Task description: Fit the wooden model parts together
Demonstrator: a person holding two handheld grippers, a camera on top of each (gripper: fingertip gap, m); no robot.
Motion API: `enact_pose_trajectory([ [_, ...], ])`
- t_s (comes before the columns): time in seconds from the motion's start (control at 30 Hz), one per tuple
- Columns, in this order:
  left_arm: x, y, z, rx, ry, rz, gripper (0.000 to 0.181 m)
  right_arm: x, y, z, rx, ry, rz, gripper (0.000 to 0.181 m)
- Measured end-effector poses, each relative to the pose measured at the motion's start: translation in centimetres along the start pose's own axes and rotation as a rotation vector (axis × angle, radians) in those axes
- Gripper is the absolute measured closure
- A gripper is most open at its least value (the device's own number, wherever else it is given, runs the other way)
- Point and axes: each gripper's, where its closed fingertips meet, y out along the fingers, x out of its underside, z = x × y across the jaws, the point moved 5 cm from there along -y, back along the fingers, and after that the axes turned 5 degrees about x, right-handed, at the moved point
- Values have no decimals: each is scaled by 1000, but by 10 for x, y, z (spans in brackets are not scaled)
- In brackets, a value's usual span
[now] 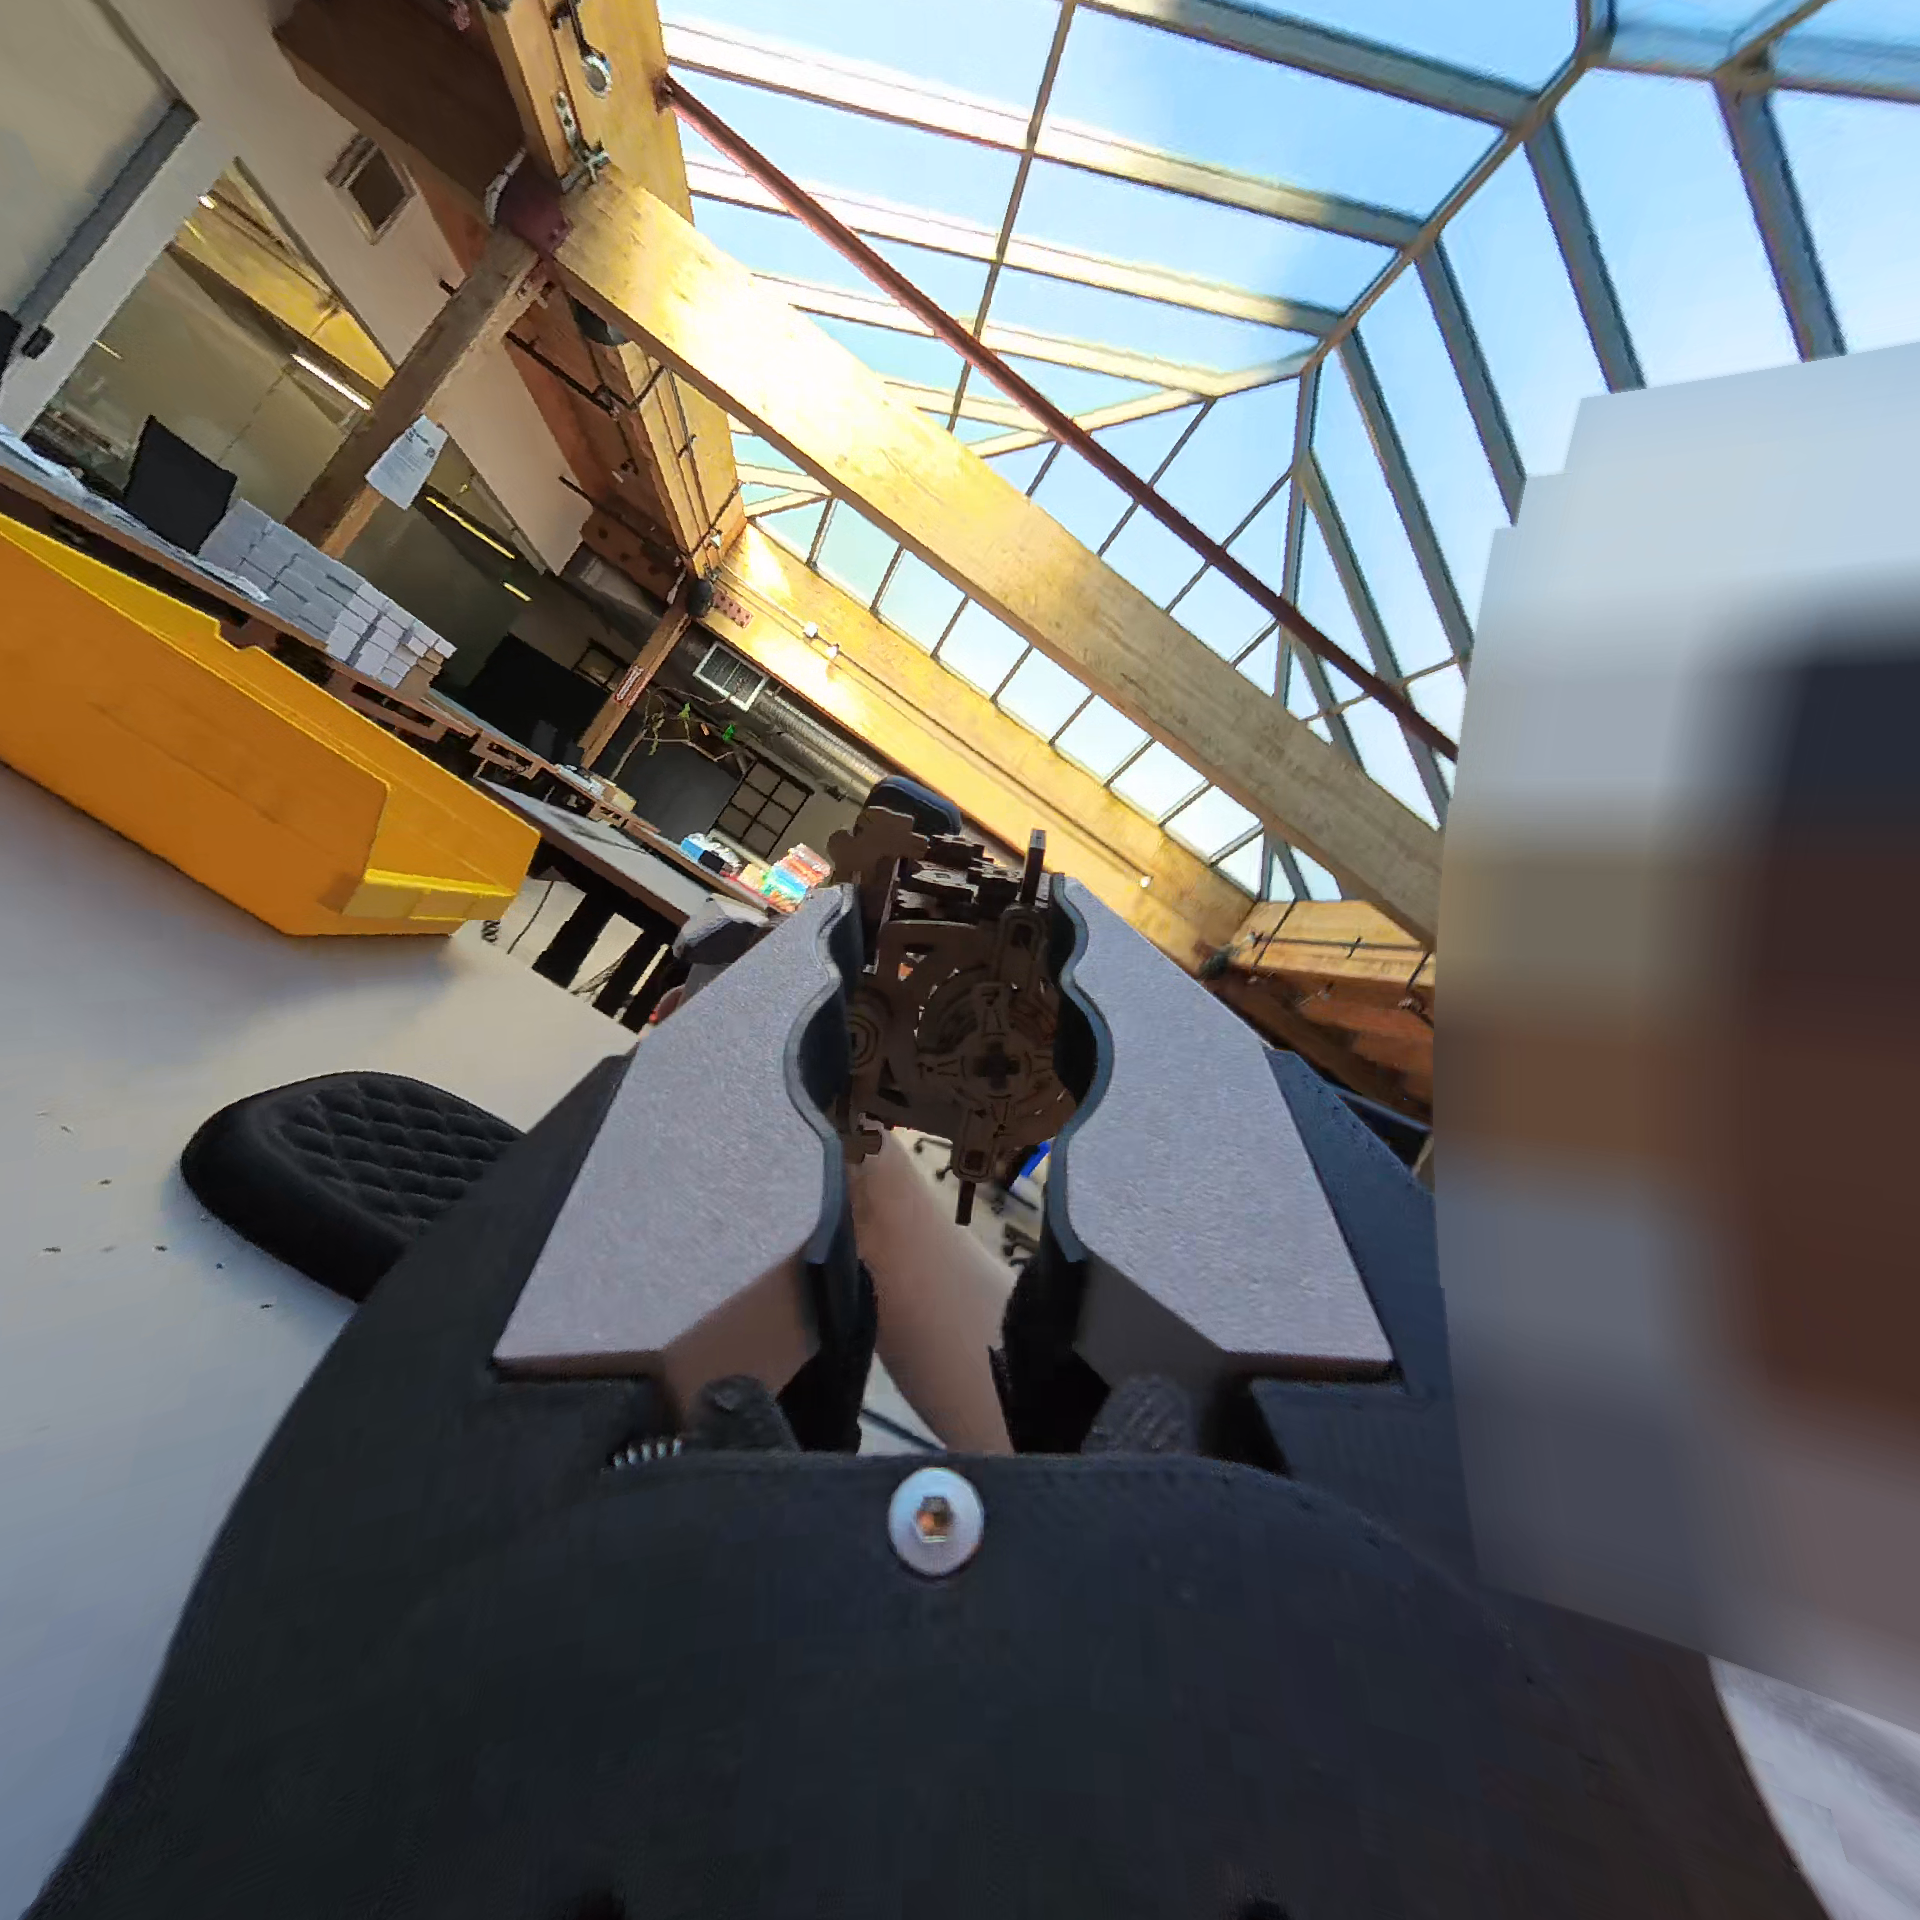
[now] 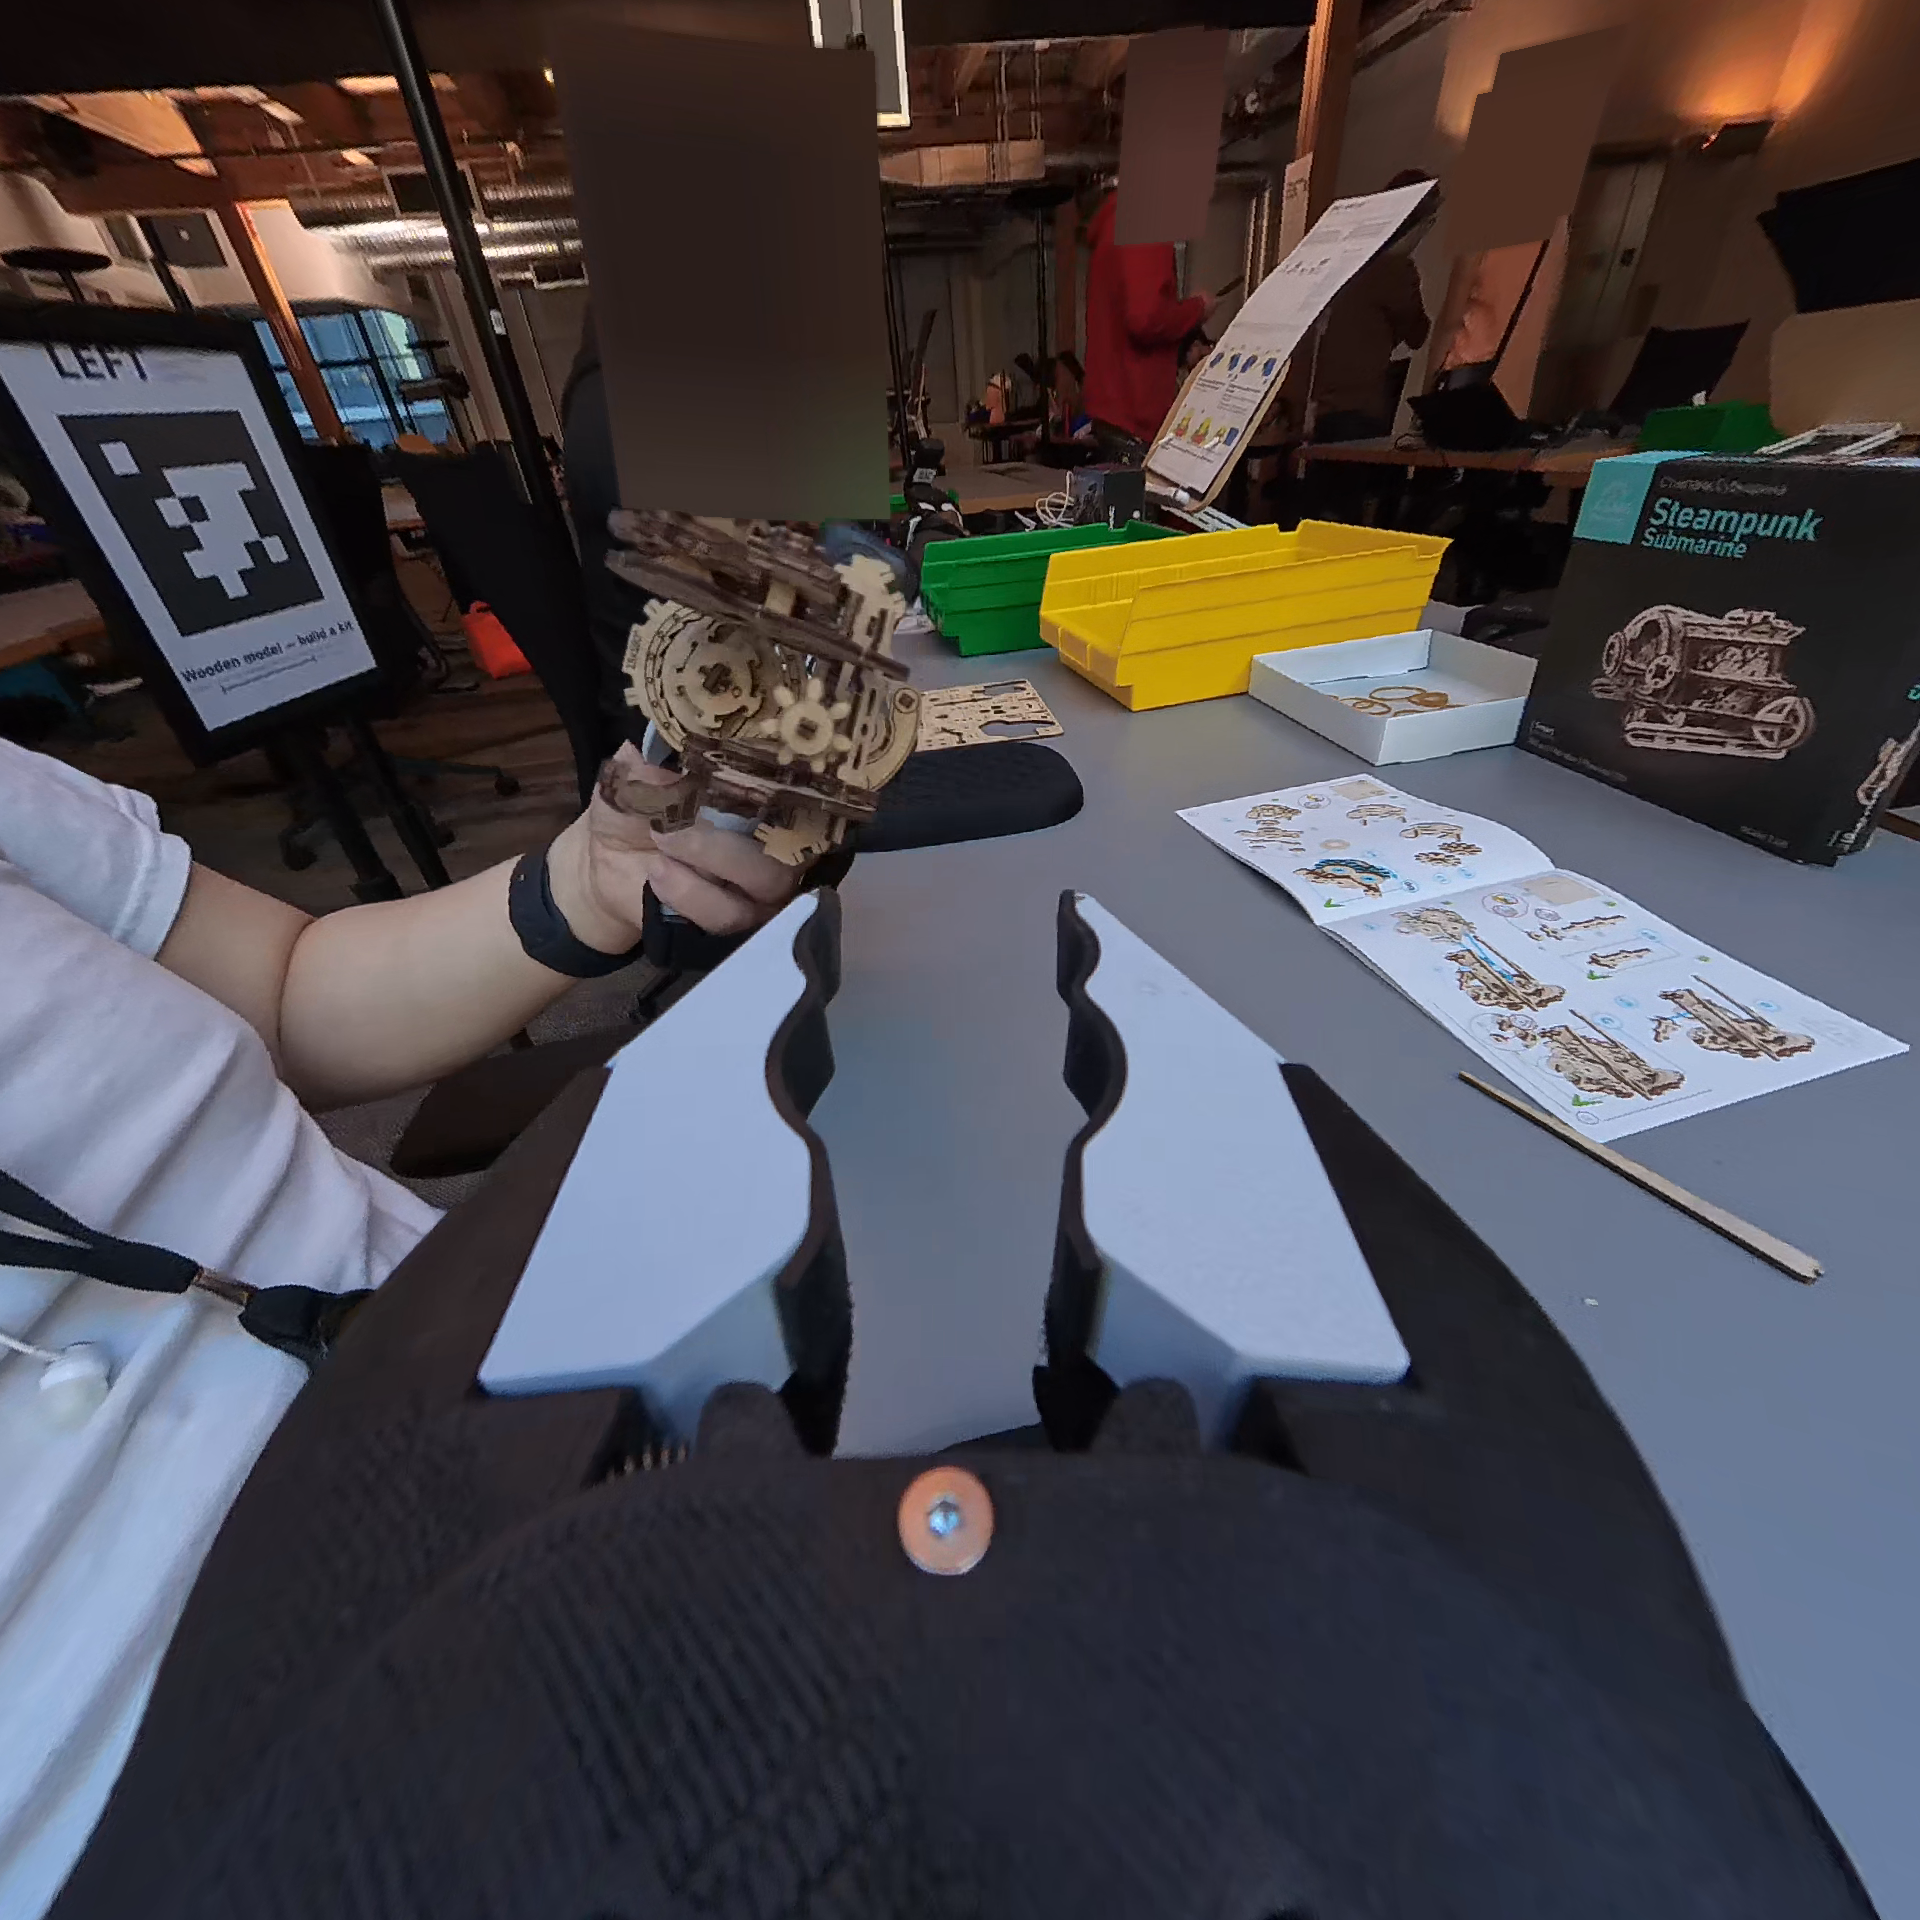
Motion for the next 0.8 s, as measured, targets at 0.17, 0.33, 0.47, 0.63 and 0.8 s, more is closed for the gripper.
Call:
enact_pose_trajectory([
  [0.17,6,10,10,-48,81,-101,148,-5,-5,-1,-48,82,53,144],
  [0.33,1,10,13,3,-6,-36,148,-17,-5,-4,-78,101,94,145],
  [0.47,-2,5,6,30,-154,52,148,-23,-3,-12,-99,87,101,145],
  [0.63,-1,3,2,52,-209,91,147,-25,5,-22,-82,48,52,145],
  [0.8,0,5,5,49,-151,59,144,-33,3,-23,-121,95,53,144],
])
